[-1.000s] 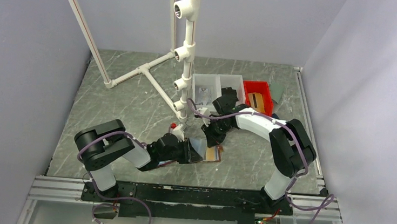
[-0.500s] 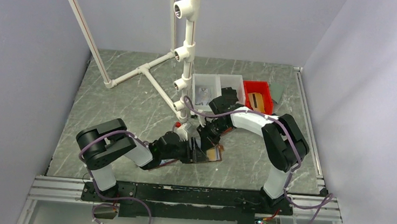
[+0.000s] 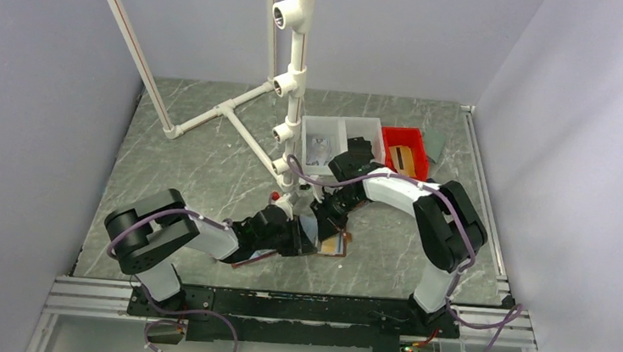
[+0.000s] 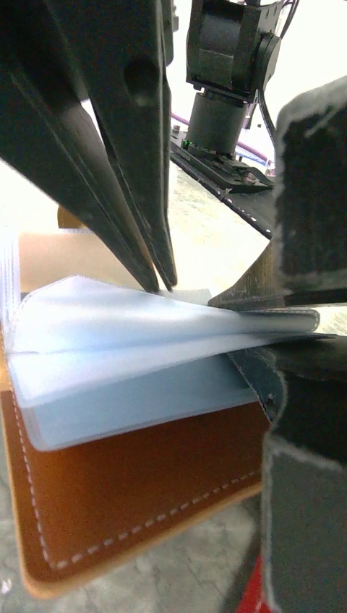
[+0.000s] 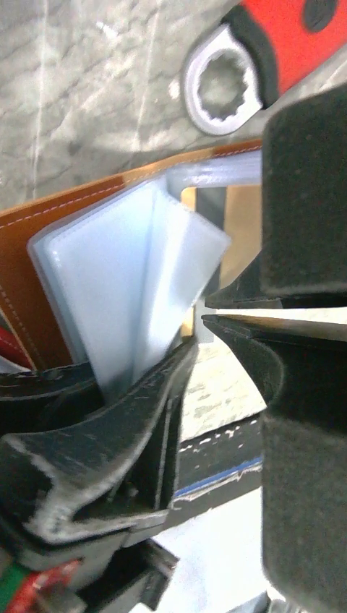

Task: Take the credit cards out of the card holder
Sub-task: Open the card holder at the center of the board.

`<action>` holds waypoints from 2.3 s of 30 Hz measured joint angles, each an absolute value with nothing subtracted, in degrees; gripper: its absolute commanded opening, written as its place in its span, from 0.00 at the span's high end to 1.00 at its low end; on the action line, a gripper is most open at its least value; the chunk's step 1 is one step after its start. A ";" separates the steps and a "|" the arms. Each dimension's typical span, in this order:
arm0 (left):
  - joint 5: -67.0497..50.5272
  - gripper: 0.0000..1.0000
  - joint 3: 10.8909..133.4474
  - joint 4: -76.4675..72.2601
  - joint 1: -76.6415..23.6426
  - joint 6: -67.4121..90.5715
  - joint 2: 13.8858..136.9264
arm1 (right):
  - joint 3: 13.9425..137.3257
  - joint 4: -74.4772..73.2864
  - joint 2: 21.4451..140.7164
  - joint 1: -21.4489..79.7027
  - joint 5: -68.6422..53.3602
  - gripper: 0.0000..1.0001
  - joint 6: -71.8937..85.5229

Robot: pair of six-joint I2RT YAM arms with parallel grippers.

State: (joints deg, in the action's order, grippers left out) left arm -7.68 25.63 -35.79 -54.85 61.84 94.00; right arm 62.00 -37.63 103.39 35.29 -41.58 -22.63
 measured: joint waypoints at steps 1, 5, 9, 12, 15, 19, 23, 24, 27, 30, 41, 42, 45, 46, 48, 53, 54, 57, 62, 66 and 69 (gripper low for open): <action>-7.29 0.81 25.52 -35.09 -54.85 61.93 93.51 | 62.00 -38.02 102.87 35.20 -40.53 0.89 -23.46; -7.03 0.78 25.47 -34.26 -54.85 62.46 93.14 | 62.00 -39.22 99.66 34.39 -36.42 0.88 -26.04; -7.14 0.64 25.45 -34.33 -54.85 63.26 93.06 | 61.98 -39.24 98.87 33.93 -31.00 0.89 -27.09; -7.03 0.56 25.15 -33.54 -54.85 64.20 91.55 | 62.02 -39.35 100.03 33.82 -29.04 0.89 -27.18; -5.76 0.56 23.88 -30.98 -54.85 64.47 88.16 | 62.06 -39.40 100.03 33.98 -28.38 0.89 -27.22; -1.61 0.57 22.79 -22.76 -54.83 65.54 82.15 | 62.13 -39.44 100.03 34.24 -28.01 0.89 -27.20; 2.48 0.56 22.92 -14.66 -54.78 66.30 77.54 | 62.15 -39.46 100.03 34.41 -27.99 0.89 -27.20; 3.01 0.56 22.96 -13.04 -54.76 66.15 76.51 | 62.15 -39.46 100.03 34.44 -27.99 0.89 -27.22; 3.25 0.54 22.83 -9.04 -54.63 63.46 72.77 | 62.17 -39.46 100.01 34.46 -27.99 0.89 -27.22; 1.85 0.41 22.20 -7.90 -54.48 59.02 67.26 | 62.19 -39.51 100.01 34.48 -27.97 0.89 -27.22; -6.72 0.45 21.45 -18.06 -54.43 52.62 62.76 | 62.30 -39.66 100.01 34.48 -28.34 0.88 -27.24; -7.20 0.46 21.50 -19.18 -54.43 52.66 64.45 | 62.30 -39.68 100.01 34.48 -28.40 0.88 -27.24; -8.36 0.48 22.28 -21.85 -54.43 52.75 71.55 | 62.30 -39.75 100.01 34.44 -28.58 0.88 -27.27; -8.60 0.48 22.61 -22.59 -54.43 52.84 73.84 | 62.30 -39.75 100.01 34.39 -28.62 0.88 -27.27; -9.02 0.48 23.51 -24.14 -54.41 52.95 78.50 | 62.30 -39.75 100.01 34.33 -28.77 0.88 -27.27; -9.21 0.47 26.70 -25.67 -54.41 52.97 85.89 | 62.30 -39.77 100.03 34.26 -28.88 0.88 -27.27; -9.15 0.46 27.40 -25.63 -54.41 52.95 86.41 | 62.30 -39.77 100.03 34.26 -28.88 0.88 -27.24; -8.08 0.47 29.23 -25.69 -54.41 52.80 87.42 | 62.30 -39.77 100.03 34.26 -28.88 0.88 -27.24; -5.93 0.55 30.04 -26.85 -54.22 53.67 90.28 | 62.30 -39.79 100.03 34.26 -28.97 0.88 -27.27; -4.64 0.56 30.02 -28.53 -54.19 55.66 91.70 | 62.30 -39.79 100.03 34.20 -29.10 0.88 -27.27; -4.14 0.58 29.85 -30.20 -54.17 57.52 92.51 | 62.33 -40.12 100.03 33.91 -29.98 0.87 -27.29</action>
State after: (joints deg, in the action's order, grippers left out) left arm -4.14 29.85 -30.20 -54.17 57.52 92.51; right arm 62.33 -40.12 100.03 33.91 -29.98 -27.29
